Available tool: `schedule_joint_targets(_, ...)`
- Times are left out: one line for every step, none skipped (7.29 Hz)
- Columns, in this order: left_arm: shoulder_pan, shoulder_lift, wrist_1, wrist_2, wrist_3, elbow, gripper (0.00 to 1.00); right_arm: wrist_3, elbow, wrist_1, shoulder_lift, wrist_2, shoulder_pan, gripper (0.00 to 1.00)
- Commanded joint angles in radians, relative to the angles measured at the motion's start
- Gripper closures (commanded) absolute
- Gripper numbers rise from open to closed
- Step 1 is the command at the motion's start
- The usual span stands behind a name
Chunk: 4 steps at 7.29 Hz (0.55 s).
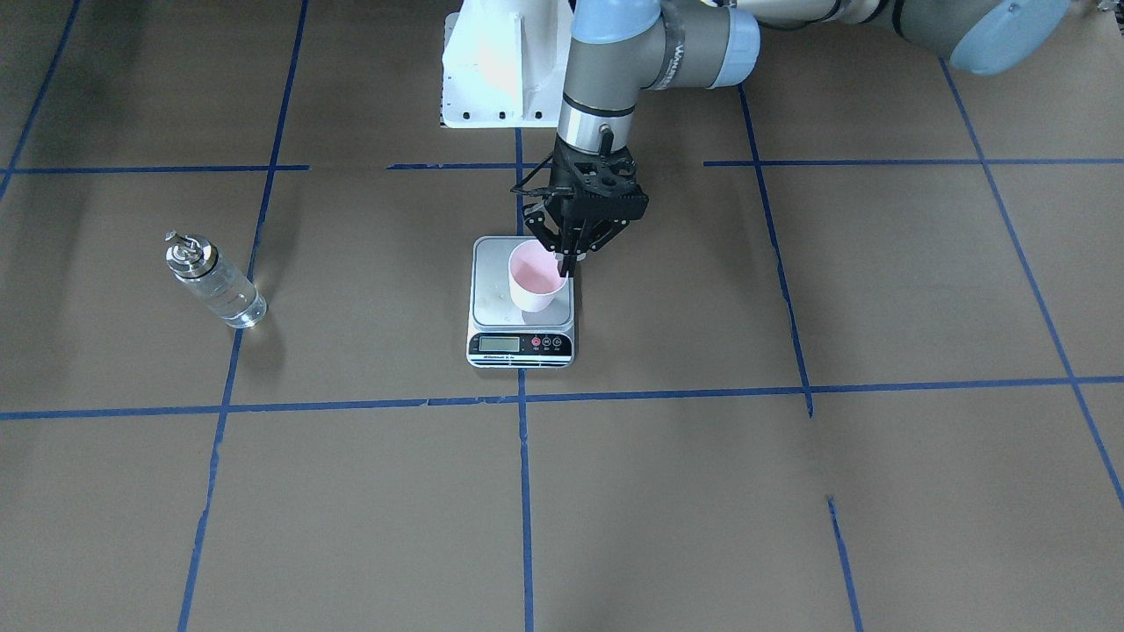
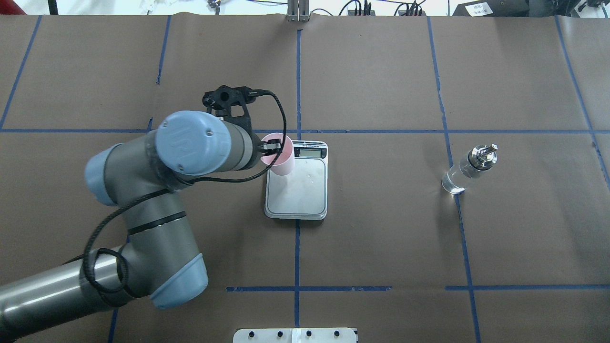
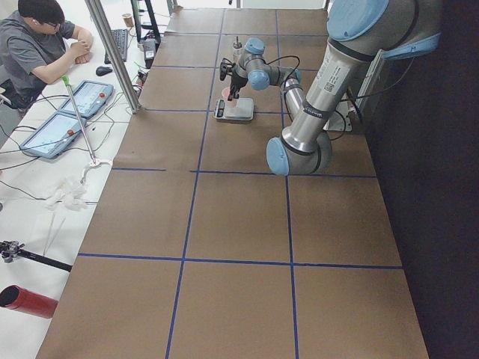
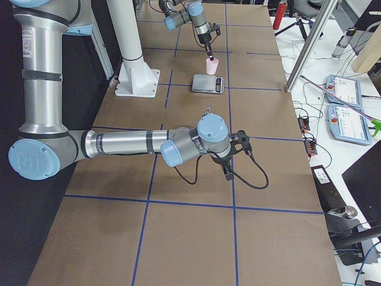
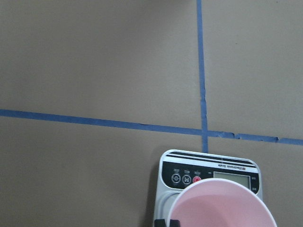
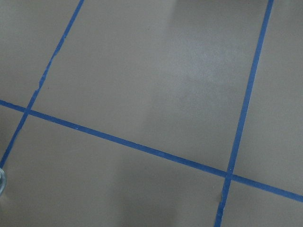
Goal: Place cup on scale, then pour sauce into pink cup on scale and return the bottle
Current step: 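Carry the pink cup with the left gripper onto the scale and release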
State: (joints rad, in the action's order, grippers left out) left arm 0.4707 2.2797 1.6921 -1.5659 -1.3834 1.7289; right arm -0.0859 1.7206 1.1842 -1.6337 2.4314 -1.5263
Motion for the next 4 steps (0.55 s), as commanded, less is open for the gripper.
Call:
schedule_joint_targets(-0.007, 0.012, 0.000, 0.006, -0.006, -0.020, 0.96, 0.000, -0.001, 0.000, 0.000, 0.000, 0.000, 0.00)
schedule_joint_targets(-0.007, 0.014, 0.001, 0.006, -0.006, -0.020, 0.83, 0.000, -0.001, 0.000, 0.000, 0.000, 0.000, 0.00)
schedule_joint_targets(-0.009, 0.015, 0.003, 0.006, -0.006, -0.020, 0.67, 0.000, -0.001, 0.000, 0.000, 0.000, 0.000, 0.00)
schedule_joint_targets(-0.009, 0.015, 0.003, 0.006, -0.005, -0.020, 0.55, 0.000, -0.001, 0.000, 0.000, 0.000, 0.000, 0.00)
